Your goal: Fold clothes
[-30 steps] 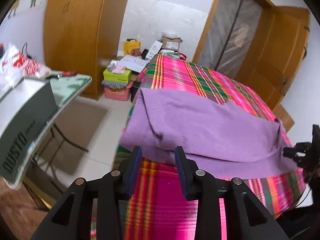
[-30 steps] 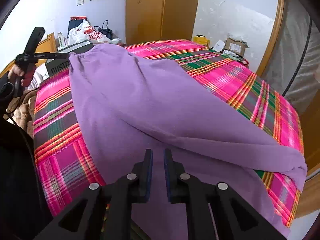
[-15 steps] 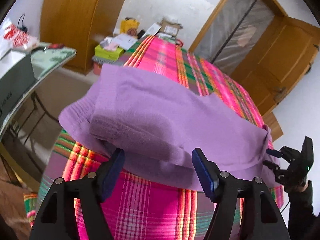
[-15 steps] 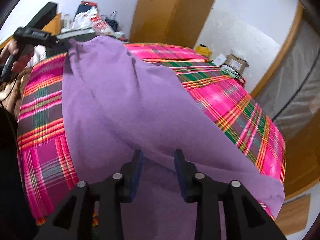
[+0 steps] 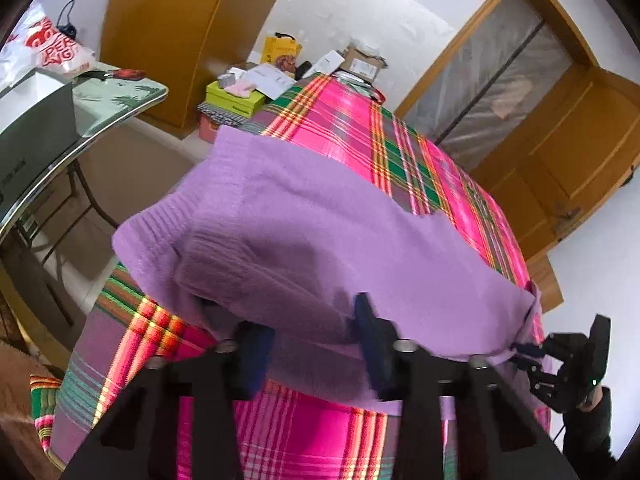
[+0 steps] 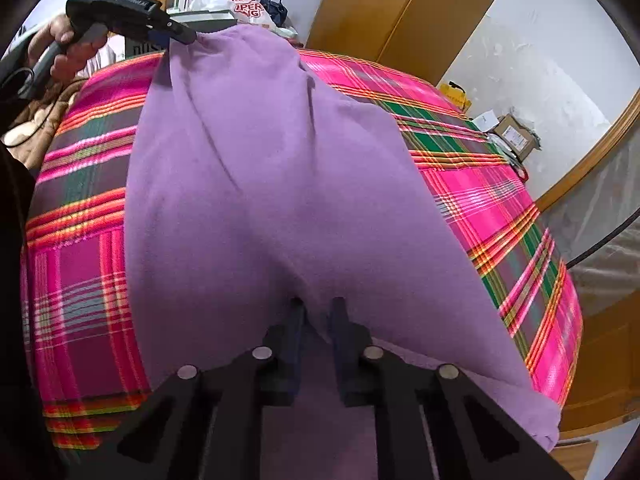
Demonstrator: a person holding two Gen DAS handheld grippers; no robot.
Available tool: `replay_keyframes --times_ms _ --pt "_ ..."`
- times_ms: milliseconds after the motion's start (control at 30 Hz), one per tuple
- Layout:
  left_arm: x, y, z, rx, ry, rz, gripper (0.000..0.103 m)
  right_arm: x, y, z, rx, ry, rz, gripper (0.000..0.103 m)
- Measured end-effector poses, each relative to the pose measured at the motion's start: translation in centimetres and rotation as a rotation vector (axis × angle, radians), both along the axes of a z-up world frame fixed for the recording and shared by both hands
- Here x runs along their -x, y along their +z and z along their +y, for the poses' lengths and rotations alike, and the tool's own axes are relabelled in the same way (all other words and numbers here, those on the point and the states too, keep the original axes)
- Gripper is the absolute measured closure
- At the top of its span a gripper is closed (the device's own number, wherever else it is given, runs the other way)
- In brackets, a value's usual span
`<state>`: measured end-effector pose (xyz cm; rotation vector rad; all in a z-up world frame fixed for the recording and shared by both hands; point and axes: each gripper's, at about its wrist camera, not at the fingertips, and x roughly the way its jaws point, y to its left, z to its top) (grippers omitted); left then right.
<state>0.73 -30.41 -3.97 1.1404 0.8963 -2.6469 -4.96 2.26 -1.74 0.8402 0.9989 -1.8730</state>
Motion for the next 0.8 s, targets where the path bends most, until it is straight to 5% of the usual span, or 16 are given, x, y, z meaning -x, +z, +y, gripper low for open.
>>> replay_keyframes --times_ms 133,500,600,800 --pt "0.2 0.0 -1.3 -0.030 0.041 0.002 0.095 0.2 0.3 0.1 0.025 -0.028 0.009 0.098" --pt "0.9 7.1 -2.8 0.098 0.035 0.191 0.098 -0.1 7.2 0.7 0.200 -0.094 0.087 0.098" --pt "-0.2 5.8 -3.7 0.107 0.049 0.160 0.098 -2.0 7.7 -0.1 0.199 -0.058 0.078 0.098" --pt "-1.3 -2.4 -5.7 -0.022 0.076 -0.031 0.098 -3.8 1.8 -2.4 0.099 -0.039 -0.038 0.098"
